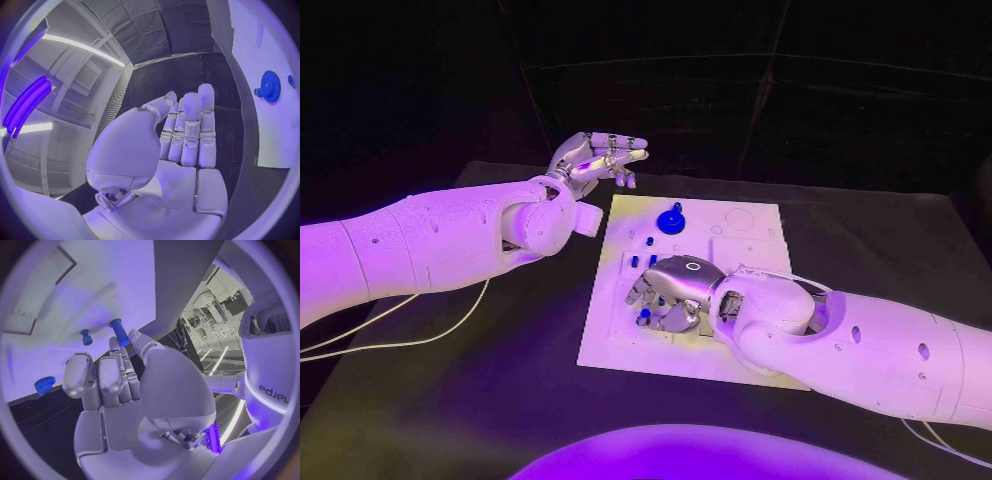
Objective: Assemble the parts on the task board
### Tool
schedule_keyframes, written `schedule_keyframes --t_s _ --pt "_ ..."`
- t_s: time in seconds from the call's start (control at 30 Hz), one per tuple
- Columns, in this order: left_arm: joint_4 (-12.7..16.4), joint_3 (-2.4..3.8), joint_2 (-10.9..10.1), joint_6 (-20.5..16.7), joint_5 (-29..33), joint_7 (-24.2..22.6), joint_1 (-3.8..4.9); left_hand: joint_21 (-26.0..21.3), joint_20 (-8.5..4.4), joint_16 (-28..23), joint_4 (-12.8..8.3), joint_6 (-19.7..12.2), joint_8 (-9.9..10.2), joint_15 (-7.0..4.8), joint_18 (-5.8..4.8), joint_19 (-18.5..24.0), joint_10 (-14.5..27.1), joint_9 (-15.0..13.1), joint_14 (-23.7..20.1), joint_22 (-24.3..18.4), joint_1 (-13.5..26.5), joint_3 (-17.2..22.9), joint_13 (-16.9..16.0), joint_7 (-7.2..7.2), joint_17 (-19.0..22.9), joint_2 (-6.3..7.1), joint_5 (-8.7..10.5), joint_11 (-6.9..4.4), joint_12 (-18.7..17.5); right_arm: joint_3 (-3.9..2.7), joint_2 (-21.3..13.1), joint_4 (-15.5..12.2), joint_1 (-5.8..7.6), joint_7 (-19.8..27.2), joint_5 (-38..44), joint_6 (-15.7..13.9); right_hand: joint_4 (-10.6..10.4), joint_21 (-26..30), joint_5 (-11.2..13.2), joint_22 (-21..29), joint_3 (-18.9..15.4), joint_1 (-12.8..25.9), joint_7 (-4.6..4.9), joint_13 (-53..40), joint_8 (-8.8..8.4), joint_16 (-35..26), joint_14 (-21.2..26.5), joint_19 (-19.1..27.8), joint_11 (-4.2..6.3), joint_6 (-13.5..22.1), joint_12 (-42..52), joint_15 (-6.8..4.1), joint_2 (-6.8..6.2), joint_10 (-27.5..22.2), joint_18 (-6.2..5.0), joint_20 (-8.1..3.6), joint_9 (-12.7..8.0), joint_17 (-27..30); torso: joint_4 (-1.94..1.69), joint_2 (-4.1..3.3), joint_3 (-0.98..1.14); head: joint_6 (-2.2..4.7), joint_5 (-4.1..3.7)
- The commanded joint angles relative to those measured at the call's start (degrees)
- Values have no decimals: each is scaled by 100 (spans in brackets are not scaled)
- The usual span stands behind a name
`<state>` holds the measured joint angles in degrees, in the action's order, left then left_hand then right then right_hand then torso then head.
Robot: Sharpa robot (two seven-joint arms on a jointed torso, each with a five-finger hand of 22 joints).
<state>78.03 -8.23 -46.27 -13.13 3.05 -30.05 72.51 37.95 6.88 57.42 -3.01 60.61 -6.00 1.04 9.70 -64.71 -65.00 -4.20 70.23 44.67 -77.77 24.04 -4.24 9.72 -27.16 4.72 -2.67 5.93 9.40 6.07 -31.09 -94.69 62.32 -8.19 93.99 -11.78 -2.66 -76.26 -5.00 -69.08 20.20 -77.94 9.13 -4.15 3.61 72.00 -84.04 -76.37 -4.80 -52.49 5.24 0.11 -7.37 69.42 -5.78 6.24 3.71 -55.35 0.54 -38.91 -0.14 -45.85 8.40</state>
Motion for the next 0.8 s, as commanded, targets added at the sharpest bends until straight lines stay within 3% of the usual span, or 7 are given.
schedule_keyframes --t_s 0.03,0.43,0.8 --pt "-5 4 8 70 15 -28 8 -29 -4 -16 12 -19 -17 -1 79 3 21 9 -22 -10 -24 -37 -4 33 8 -18 -29 1 23 -1 1 -29 6 93 -132 -146 2 4 9 -1 -34 -10 3 -8 5 14 -22 -7 -3 33 27 0 36 43 66 10 7 4 3 -3 -1 -1 -1" --pt "-8 4 9 71 16 -22 8 -29 -4 -16 12 -19 -17 -1 79 3 21 9 -22 -10 -24 -37 -4 33 8 -18 -29 1 23 -1 13 -21 6 72 -186 -68 3 14 12 12 -60 -10 6 2 16 3 -16 3 -13 9 -1 2 14 7 63 5 14 27 -1 -3 -3 -16 -5" --pt "0 4 -5 69 16 -18 8 -29 -4 -16 12 -19 -17 -1 79 3 21 9 -22 -10 -24 -37 -4 33 8 -18 -29 1 23 -1 3 23 6 38 -189 -47 19 270 7 352 -268 -28 119 57 7 -223 90 236 -169 59 -150 122 7 -649 -10 99 16 398 4 -4 -2 -22 0"
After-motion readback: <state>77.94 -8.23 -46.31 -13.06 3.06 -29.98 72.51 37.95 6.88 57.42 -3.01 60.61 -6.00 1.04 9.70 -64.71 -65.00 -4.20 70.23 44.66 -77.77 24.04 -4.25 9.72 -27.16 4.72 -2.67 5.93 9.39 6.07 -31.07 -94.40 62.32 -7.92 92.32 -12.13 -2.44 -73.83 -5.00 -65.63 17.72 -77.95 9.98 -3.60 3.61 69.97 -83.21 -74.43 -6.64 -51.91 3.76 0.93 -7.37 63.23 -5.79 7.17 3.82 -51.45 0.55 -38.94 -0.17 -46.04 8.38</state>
